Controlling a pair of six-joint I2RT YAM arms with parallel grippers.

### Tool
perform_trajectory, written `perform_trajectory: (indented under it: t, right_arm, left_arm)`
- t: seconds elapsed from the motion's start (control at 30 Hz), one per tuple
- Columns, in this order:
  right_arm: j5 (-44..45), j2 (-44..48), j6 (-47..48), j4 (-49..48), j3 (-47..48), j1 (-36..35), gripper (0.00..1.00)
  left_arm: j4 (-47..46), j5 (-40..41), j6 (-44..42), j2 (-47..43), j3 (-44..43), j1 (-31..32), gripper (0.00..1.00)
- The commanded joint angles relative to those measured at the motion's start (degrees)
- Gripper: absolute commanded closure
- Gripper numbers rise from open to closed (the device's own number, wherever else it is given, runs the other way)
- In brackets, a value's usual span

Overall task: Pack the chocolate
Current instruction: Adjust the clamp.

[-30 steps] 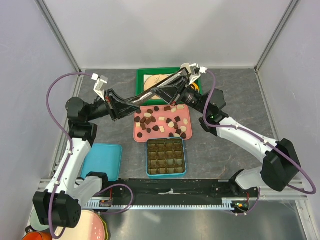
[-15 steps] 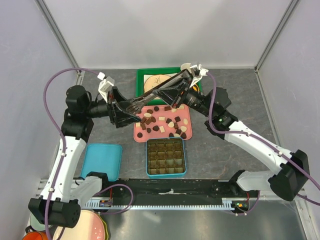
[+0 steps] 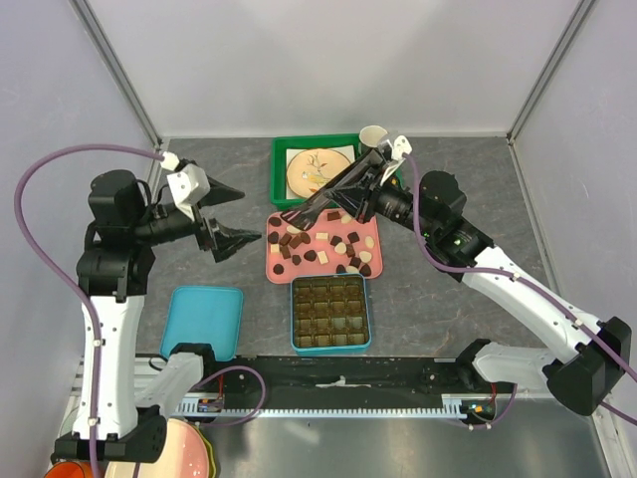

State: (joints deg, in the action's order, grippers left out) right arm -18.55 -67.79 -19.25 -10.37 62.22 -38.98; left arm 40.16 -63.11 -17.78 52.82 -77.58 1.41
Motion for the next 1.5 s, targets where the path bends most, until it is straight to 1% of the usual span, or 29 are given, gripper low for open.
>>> perform_trajectory:
  t: [0.0, 0.03, 0.1, 0.13, 0.27, 0.3, 0.33, 0.37, 0.4, 0.43, 0.47, 0.6, 0.63, 0.67, 0.73, 0.77, 0.83, 0.9, 0.93, 0.97, 1.03, 1.1, 1.2, 1.3, 1.33, 1.47]
  right_arm:
    - [0.0, 0.38, 0.88, 0.44, 0.54, -0.13, 1.0]
    - [-0.7, -0.14, 0.18, 0.09, 0.54, -0.13, 1.0]
    - [-1.4, -0.76, -1.92, -1.66, 0.28, -0.39, 0.99]
    - [-1.67, -1.03, -2.55, -2.28, 0.19, -0.92, 0.99]
    - [-0.45, -1.99, -5.1, -4.04, 0.62, -3.29, 0.98]
    - [0.0, -2.69, -5.62, -4.3, 0.97, -3.82, 0.97]
    - [0.09, -3.22, -6.24, -4.39, 1.41, -5.04, 0.96]
    - [0.52, -3.75, -6.59, -3.61, 2.03, -5.49, 0.95]
    - [2.18, -4.88, -7.03, -2.99, 3.42, -6.1, 0.95]
    - [3.07, -5.33, -7.56, -2.21, 4.13, -6.72, 0.95]
    - [4.56, -5.77, -7.91, -0.81, 4.75, -7.07, 0.95]
    - [10.27, -7.44, -10.11, 1.32, 7.48, -7.34, 0.96]
    - [10.98, -7.71, -10.63, 1.32, 7.66, -7.25, 0.97]
    - [11.6, -7.88, -12.12, 1.23, 7.92, -7.34, 0.97]
    - [13.96, -8.76, -13.62, 0.88, 8.27, -7.42, 0.98]
    - [15.19, -9.29, -15.71, 0.88, 8.45, -7.42, 0.99]
    - [16.34, -9.9, -17.66, 0.36, 8.71, -7.51, 0.99]
    - [16.7, -11.04, -20.3, 0.09, 9.41, -7.86, 0.99]
    - [17.31, -11.4, -20.83, -0.09, 9.5, -7.95, 0.99]
    - [17.75, -11.84, -21.44, 0.0, 9.85, -8.47, 0.99]
    - [19.59, -12.1, -21.97, 0.17, 10.12, -8.83, 0.99]
    - [20.65, -12.19, -23.11, 0.0, 10.03, -9.18, 1.0]
    - [24.16, -11.75, -25.13, -0.96, 9.24, -9.8, 1.0]
    - [28.73, -11.4, -27.24, -2.02, 8.45, -10.5, 1.0]
    - [29.52, -11.4, -27.6, -2.11, 8.54, -10.76, 1.0]
    - [30.41, -12.28, -28.66, -1.67, 10.02, -11.46, 1.0]
  left_arm:
    - [0.55, 2.57, -11.12, -1.84, 5.67, -0.01, 0.01]
    - [-0.86, 2.03, -11.48, -2.1, 8.3, 0.26, 0.01]
    - [-3.06, 1.76, -11.75, -1.41, 9.99, 1.39, 0.01]
    - [-3.77, 1.85, -13.32, -0.88, 10.86, 1.75, 0.01]
    - [-4.91, -0.69, -16.84, 2.2, 11.84, 3.77, 0.01]
    - [-5.96, 0.43, -17.72, 1.42, 12.45, 6.91, 0.01]
    - [-9.02, 2.62, -19.99, 0.37, 14.54, 9.2, 0.01]
    - [-11.57, 7.6, -21.4, -0.95, 16.13, 11.31, 0.01]
    - [-13.6, 9.04, -22.2, -3.22, 17.8, 13.86, 0.01]
    - [-14.23, 9.93, -25.17, -3.94, 19.9, 14.49, 0.01]
    - [-14.67, 12.29, -26.15, -4.3, 20.53, 15.02, 0.01]
    - [-14.23, 19.5, -33.87, -8.42, 25.18, 19.68, 0.01]
    - [-15.54, 21.52, -33.72, -10.35, 26.24, 20.47, 0.01]
    - [-20.08, 26.06, -32.51, -11.24, 27.38, 21.0, 0.01]
    - [-23.53, 29.35, -30.83, -13.34, 30.37, 21.88, 0.01]
    - [-28.42, 32.58, -30.56, -13.88, 31.43, 22.14, 0.01]
    - [-34.77, 37.77, -28.98, -15.37, 35.12, 22.41, 0.01]
    - [-38.91, 39.55, -28.01, -15.03, 36.36, 22.58, 0.01]
    - [-39.37, 42.08, -27.05, -13.37, 35.84, 22.76, 0.01]
    - [-39.89, 44.02, -23.82, -12.4, 34.27, 23.11, 0.01]
    - [-39.9, 47.19, -22.39, -10.46, 32.76, 23.55, 0.01]
    - [-41.29, 46.59, -22.12, -9.84, 32.58, 24.08, 0.01]
    - [-41.04, 44.75, -21.86, -10.45, 34.07, 26.01, 0.01]
    - [-40.51, 46.85, -21.51, -10.81, 35.04, 28.82, 0.01]
    - [-38.77, 48.42, -21.51, -10.63, 35.13, 29.35, 0.01]
    - [-38.58, 51.86, -23.61, -9.84, 35.57, 30.58, 0.01]
